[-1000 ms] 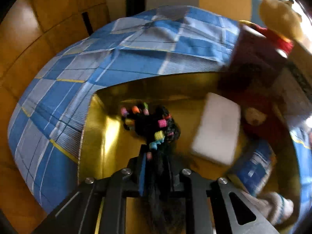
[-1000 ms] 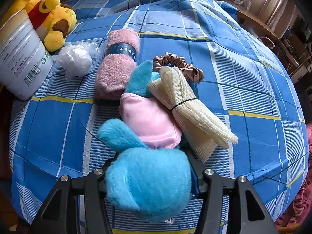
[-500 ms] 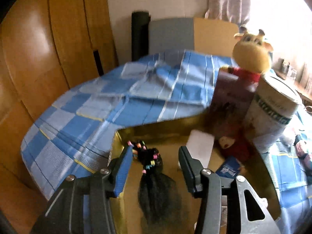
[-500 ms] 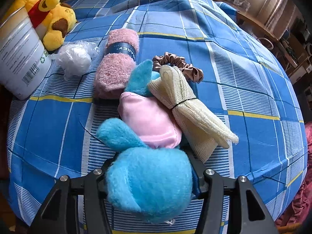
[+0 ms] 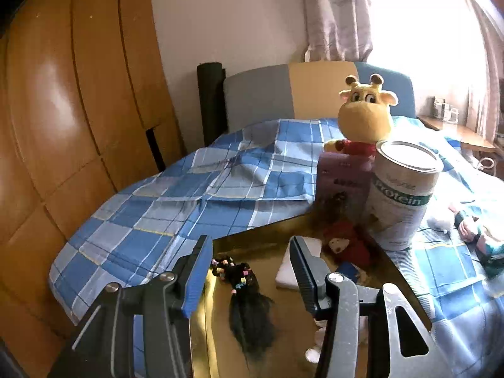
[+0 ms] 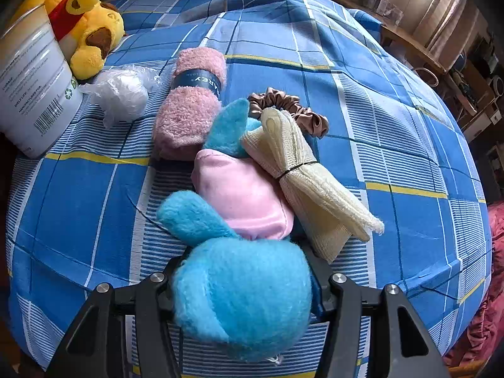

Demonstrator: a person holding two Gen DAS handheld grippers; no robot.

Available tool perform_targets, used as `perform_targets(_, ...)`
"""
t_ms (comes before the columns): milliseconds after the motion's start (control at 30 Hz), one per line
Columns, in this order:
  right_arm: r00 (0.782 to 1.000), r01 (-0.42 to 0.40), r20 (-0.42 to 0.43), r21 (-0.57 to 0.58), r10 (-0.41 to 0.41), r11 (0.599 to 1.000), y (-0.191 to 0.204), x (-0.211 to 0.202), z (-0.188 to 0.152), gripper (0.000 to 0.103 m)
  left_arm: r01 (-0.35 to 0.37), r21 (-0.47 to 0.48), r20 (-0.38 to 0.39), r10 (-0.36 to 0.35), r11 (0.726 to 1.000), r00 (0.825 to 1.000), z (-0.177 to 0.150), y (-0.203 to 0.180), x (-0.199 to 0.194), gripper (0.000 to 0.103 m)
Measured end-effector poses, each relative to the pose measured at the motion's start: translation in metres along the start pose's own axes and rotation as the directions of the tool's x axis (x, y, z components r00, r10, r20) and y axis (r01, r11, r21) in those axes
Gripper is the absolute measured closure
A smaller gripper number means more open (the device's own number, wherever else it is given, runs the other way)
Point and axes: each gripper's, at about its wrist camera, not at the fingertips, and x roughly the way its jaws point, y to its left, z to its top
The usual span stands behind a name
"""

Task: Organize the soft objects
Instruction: 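Lower the hair wig into the gold tray and open the left gripper, then lift the blue plush toy with the right gripper and carry it to the tray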

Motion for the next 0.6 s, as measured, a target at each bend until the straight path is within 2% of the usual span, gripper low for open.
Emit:
perform_targets(300, 1.000, 0.011, 0.001, 0.013, -0.011, 1.000, 0.001, -0.001, 0.002, 0.046, 0.030, 0.012, 0.011, -0.030, 0.999, 0.999, -0.004, 0.001, -0.012, 0.051)
perform_targets(600, 0.999, 0.028, -0.020, 0.025, -0.028, 0.999, 0.005, -0.007, 0.003, 0.051, 0.052, 0.003, -0.051, -0.052, 0.999, 0.997, -0.025, 0.002, -0.001, 0.051)
